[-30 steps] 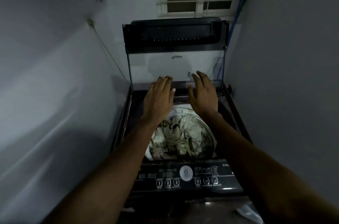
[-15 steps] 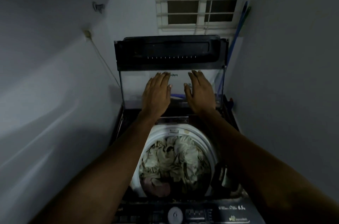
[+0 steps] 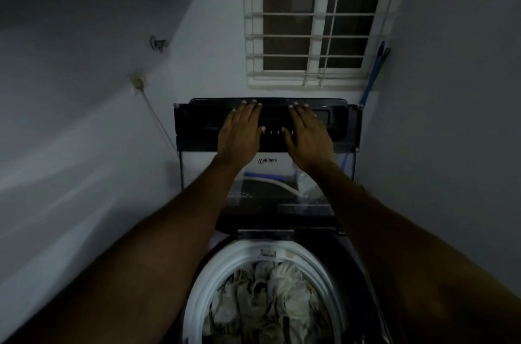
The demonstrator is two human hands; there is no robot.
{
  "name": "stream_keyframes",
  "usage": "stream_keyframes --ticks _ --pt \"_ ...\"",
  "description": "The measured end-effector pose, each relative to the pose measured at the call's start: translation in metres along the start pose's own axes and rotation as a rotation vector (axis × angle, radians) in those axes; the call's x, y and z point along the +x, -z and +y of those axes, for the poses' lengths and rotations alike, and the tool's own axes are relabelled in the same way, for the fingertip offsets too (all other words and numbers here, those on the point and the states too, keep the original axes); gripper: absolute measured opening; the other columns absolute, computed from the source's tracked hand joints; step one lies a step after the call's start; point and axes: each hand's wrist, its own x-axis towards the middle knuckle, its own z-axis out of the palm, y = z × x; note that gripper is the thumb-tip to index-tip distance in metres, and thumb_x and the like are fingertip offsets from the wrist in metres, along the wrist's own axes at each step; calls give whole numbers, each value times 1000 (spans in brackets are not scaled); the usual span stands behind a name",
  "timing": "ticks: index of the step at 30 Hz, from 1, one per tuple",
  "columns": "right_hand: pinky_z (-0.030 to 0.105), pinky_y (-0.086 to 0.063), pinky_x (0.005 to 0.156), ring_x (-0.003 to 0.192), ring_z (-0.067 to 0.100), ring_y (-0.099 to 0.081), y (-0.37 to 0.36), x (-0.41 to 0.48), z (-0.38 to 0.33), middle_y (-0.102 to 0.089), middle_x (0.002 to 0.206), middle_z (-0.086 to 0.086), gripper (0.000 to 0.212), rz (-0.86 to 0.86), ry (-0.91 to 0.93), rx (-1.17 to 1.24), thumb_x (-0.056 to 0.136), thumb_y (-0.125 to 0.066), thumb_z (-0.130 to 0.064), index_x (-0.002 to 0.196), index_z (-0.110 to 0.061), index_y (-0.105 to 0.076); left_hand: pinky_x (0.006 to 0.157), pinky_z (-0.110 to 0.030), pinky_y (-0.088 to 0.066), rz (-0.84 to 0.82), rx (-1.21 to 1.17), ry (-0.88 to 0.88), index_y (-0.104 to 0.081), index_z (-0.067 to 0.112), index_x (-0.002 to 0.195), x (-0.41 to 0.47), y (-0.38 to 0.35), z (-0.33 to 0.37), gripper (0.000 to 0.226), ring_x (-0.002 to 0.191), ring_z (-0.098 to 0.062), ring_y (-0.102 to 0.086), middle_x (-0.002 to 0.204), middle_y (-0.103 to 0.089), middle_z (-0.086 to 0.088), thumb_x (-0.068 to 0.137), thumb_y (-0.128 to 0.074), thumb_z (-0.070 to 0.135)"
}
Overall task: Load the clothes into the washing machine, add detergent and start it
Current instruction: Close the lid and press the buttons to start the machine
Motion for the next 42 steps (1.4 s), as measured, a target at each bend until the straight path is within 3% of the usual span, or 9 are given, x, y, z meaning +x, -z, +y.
stream_keyframes --ticks 6,9,15,22,29,38,42 --pt "40 -16 119 147 24 -17 -6 39 9 -26 157 9 60 -7 2 -9 100 -33 -43 150 -12 -23 120 -43 -13 -118 15 -4 -16 8 154 41 -4 -25 80 150 -27 -12 162 -16 -9 95 -53 48" --pt "40 -14 119 148 23 -14 -12 50 12 -23 158 8 61 -36 -6 -28 101 -30 -46 151 -13 -21 120 -44 -16 -157 -29 -2 -19 9 154 48 -8 -31 83 147 -28 -18 159 -25 -11 92 -55 51" --pt "40 -11 119 146 27 -19 -21 53 15 -30 155 12 60 -69 -35 -77 101 -30 -44 150 -10 -23 111 -41 -29 -93 -83 64 -36 12 144 53 -11 -25 77 136 -26 -34 145 -42 -9 84 -68 48" --pt "44 -20 119 141 29 -28 -4 34 1 -39 147 13 51 32 -34 -46 101 -37 -33 147 -9 -32 108 -41 -28 -7 -78 75 -36 13 144 31 3 -14 76 135 -25 -33 145 -42 -7 84 -68 47" --pt "41 -18 119 144 26 -26 11 4 -11 -38 150 11 49 127 -40 -53 103 -36 -32 147 -12 -32 111 -40 -26 90 -41 74 -34 13 146 -3 21 1 76 138 -24 -31 147 -40 -6 85 -66 46" --pt "43 -24 118 143 27 -29 43 -52 -36 -38 151 12 49 229 -15 -72 103 -39 -26 148 -8 -33 118 -43 -20 149 102 64 -20 11 154 -67 45 22 78 148 -28 -20 159 -27 -9 94 -51 52" --pt "43 -26 117 143 28 -29 57 -84 -50 -36 152 13 49 261 -22 -80 102 -41 -21 148 -6 -33 122 -41 -10 152 132 42 -3 13 156 -104 54 29 79 151 -25 -3 164 -4 -5 98 -43 49"
